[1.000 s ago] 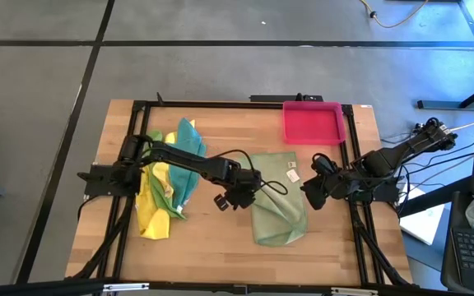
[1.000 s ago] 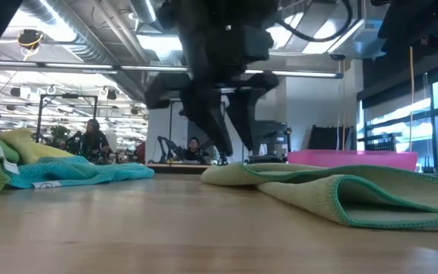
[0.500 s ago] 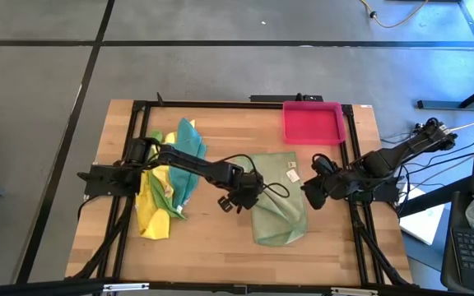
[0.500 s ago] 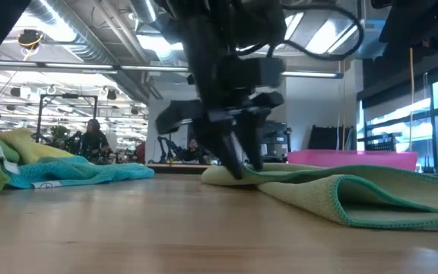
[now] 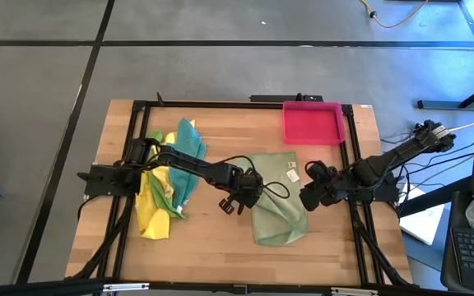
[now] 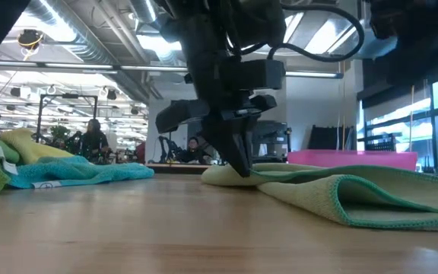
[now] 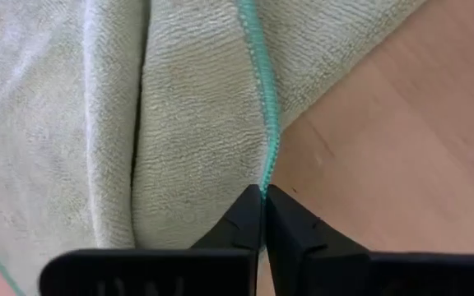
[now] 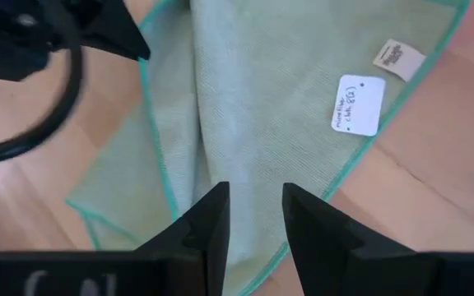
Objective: Fold microfiber towels
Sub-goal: Fold the light green towel
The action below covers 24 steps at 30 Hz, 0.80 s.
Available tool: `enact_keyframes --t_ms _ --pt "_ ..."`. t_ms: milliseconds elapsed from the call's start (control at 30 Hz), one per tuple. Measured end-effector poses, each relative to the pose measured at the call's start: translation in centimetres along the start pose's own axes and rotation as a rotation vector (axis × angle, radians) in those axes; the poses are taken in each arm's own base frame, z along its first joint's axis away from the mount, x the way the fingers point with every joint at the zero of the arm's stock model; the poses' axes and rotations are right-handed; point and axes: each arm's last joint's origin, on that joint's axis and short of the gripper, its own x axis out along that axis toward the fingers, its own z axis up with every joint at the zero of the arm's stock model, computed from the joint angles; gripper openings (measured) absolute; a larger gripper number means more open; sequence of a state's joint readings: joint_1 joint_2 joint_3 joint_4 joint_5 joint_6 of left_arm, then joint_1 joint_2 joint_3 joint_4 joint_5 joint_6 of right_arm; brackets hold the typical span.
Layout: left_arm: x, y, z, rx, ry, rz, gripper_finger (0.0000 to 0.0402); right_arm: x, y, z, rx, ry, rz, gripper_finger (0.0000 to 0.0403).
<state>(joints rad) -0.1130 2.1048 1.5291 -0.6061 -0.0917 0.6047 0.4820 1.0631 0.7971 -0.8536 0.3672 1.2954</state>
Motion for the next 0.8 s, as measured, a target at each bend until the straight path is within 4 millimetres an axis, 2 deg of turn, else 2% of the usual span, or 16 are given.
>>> enact_keyframes --t_ms 233,433,800 --pt "-0.5 -1.4 0.1 -0.001 0.051 -0.044 0.0001 4.0 -1.0 -1.9 0.026 0.035 0.032 0.0116" --pt "-2.1 -2.8 -0.1 0.022 0.148 -0.072 0.0 7.4 -1.9 -3.4 0.136 0.099 0.114 0.0116" --pt "-3.7 -2.7 -1.8 -0.027 0.28 -0.127 0.0 9.6 -2.2 -4.5 0.14 0.142 0.058 0.0116"
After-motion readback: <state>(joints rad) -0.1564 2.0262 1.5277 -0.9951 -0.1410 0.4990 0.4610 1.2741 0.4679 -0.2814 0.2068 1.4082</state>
